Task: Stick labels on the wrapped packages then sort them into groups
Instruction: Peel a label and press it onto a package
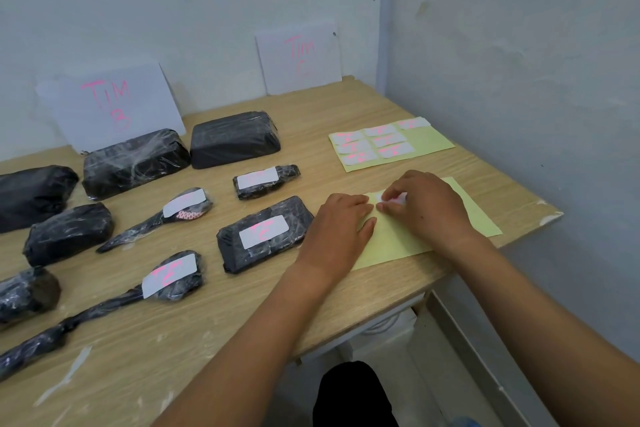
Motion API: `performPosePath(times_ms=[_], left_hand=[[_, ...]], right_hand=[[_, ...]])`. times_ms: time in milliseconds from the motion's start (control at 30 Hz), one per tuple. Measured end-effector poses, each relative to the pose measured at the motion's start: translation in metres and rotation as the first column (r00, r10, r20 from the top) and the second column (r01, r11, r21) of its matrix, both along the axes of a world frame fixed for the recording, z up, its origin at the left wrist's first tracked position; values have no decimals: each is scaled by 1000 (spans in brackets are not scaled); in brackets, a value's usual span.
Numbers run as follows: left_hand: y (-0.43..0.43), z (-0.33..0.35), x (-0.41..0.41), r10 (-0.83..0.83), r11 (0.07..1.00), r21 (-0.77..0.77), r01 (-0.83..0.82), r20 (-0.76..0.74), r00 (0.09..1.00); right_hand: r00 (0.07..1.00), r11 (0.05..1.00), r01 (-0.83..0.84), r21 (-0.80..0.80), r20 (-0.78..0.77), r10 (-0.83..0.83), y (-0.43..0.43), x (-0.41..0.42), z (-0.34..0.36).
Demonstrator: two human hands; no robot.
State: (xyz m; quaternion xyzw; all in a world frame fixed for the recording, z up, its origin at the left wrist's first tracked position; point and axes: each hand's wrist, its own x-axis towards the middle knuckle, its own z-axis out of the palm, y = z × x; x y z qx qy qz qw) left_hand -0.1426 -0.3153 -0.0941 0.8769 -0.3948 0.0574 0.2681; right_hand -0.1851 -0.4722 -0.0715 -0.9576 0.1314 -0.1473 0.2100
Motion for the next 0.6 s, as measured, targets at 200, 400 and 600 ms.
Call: performPosePath(times_ms=[200, 400, 600], left_hand=[[0, -1, -1, 1, 1000, -15, -2, -12, 1000], [0, 1, -1, 7, 1000, -8, -7, -21, 1000], [1, 2, -1, -1, 999, 53, 1, 13, 1000]], right_hand=[[999, 980, -29, -196, -50, 19, 8, 0, 9], [993, 953, -63, -297, -110, 31, 13, 3, 13], [996, 993, -57, 100, -56, 63, -7, 7, 5]])
